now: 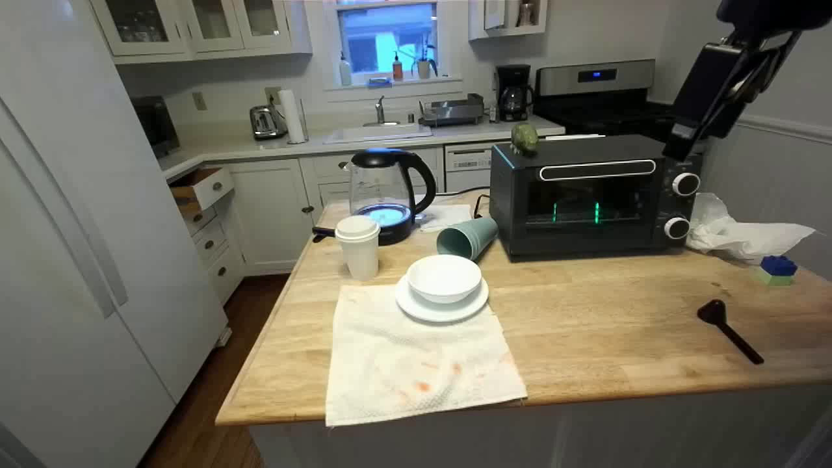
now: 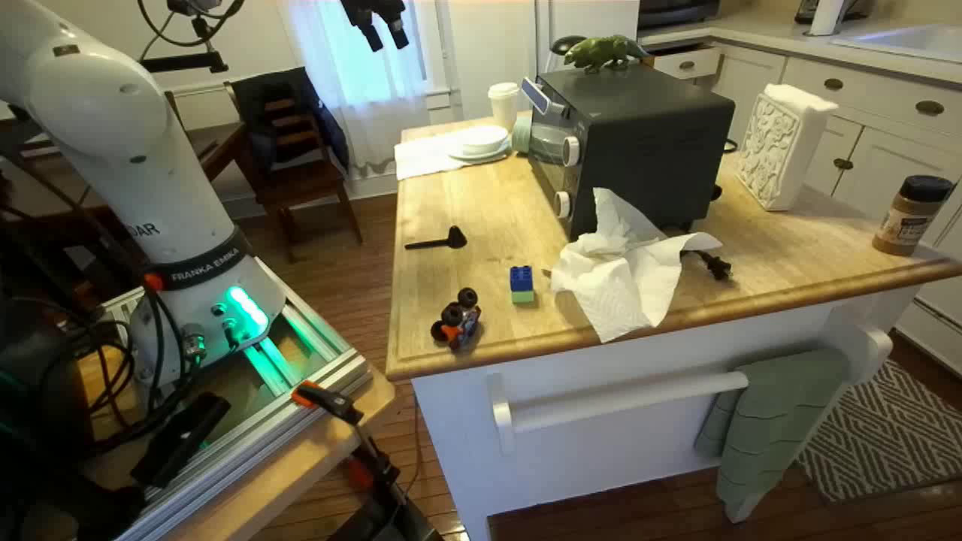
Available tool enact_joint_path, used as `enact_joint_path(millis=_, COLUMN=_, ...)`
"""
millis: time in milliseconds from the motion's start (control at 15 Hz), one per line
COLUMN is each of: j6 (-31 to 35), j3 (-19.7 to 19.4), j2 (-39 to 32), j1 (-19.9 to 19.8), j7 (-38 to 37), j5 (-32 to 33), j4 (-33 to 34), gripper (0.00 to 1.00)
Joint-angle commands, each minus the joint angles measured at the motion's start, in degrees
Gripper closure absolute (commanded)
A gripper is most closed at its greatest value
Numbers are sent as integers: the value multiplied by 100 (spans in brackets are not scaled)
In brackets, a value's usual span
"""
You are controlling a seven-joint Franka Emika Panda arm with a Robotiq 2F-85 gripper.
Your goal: Remove the bowls from the plate
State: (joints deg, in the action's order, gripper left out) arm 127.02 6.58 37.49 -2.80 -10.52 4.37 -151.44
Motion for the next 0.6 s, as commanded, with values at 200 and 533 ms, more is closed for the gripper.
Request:
enact_joint_path(millis=200, j6=-21, j3=-41, j2=-3, j1=43, j7=-22, j5=31, j4=14, gripper=0)
enact_joint_path(millis=533, j6=-269, j3=-156, j2=-680, j1=304, j7=-75, j5=-596, j4=428, gripper=0)
